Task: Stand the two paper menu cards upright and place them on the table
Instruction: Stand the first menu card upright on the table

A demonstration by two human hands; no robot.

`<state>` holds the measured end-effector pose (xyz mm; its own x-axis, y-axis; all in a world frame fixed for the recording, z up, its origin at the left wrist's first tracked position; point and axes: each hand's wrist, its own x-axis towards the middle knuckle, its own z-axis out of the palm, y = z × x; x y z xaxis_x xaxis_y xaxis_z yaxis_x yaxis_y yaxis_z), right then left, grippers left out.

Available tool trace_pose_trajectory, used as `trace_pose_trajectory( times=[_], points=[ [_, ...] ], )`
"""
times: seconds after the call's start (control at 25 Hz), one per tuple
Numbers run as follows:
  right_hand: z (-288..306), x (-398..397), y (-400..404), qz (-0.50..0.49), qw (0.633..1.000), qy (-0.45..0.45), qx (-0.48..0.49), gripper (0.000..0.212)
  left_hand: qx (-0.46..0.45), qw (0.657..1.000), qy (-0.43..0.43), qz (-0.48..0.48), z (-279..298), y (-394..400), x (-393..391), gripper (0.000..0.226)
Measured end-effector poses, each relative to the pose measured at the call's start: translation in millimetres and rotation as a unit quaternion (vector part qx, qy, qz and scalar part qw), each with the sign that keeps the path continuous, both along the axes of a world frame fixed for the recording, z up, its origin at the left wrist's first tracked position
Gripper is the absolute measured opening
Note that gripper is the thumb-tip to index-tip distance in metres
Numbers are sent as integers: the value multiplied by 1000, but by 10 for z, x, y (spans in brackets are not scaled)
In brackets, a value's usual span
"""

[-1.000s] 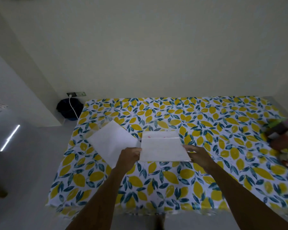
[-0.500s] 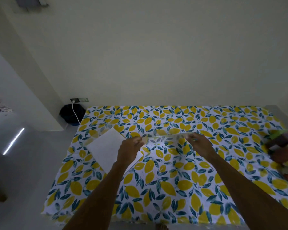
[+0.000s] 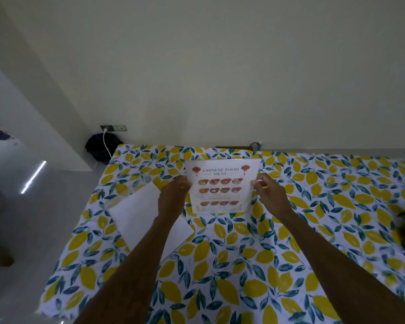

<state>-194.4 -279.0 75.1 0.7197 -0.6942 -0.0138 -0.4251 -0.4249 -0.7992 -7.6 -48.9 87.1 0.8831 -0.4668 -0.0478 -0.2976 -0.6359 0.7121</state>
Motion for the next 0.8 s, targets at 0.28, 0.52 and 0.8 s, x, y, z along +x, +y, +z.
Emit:
trace_pose_trajectory(
  times=[0.28, 0.52, 0.8],
  points=[
    [-154, 197, -145, -1, 1000, -4, -12, 18, 16, 1000, 1, 9, 9, -222, 118, 16],
    [-198, 198, -163, -4, 1000, 4, -12, 21, 13, 1000, -18, 6, -41, -322, 165, 11],
    [-269, 201, -118, -3, 1000, 12, -4, 7, 4, 1000, -24, 10, -24, -312, 151, 18]
  ],
)
